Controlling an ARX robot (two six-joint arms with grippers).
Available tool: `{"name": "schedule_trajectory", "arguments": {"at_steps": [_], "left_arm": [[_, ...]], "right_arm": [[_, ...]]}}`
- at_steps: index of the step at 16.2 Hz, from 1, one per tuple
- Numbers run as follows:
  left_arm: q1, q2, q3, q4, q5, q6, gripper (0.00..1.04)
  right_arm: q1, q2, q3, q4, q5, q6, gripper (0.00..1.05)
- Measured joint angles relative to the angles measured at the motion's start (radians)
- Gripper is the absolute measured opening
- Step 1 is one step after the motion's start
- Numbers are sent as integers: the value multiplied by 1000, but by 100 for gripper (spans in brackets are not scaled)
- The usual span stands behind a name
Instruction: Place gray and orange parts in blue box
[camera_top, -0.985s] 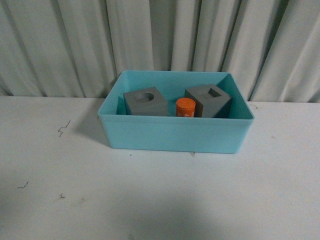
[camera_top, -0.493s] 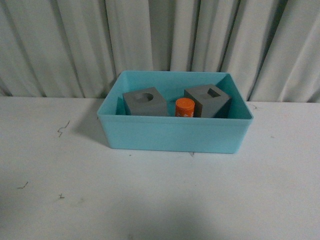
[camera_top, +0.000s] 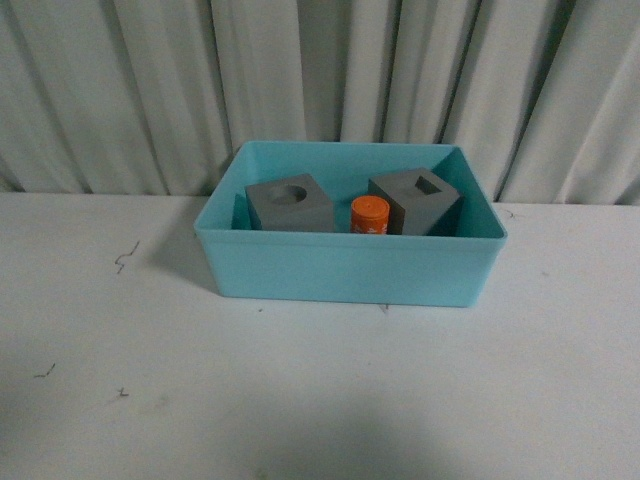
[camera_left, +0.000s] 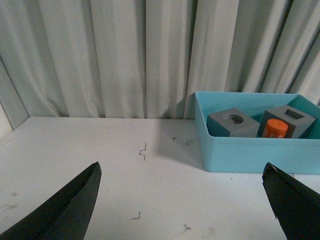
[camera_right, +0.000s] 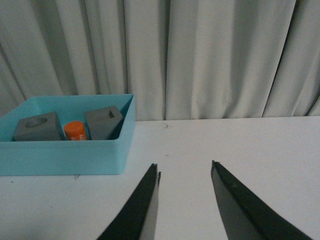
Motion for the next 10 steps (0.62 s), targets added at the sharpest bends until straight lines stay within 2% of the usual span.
{"name": "schedule_trajectory", "arguments": {"at_steps": [5, 6, 7, 10], "left_arm": [[0, 0, 0, 0, 0, 0, 98], [0, 0, 0, 0, 0, 0, 98], [0, 0, 0, 0, 0, 0, 98], [0, 0, 0, 0, 0, 0, 98]], "right_arm": [[0, 0, 0, 0, 0, 0, 92], [0, 0, 0, 0, 0, 1, 100], [0, 0, 0, 0, 0, 0, 97], [0, 0, 0, 0, 0, 0, 98]]}}
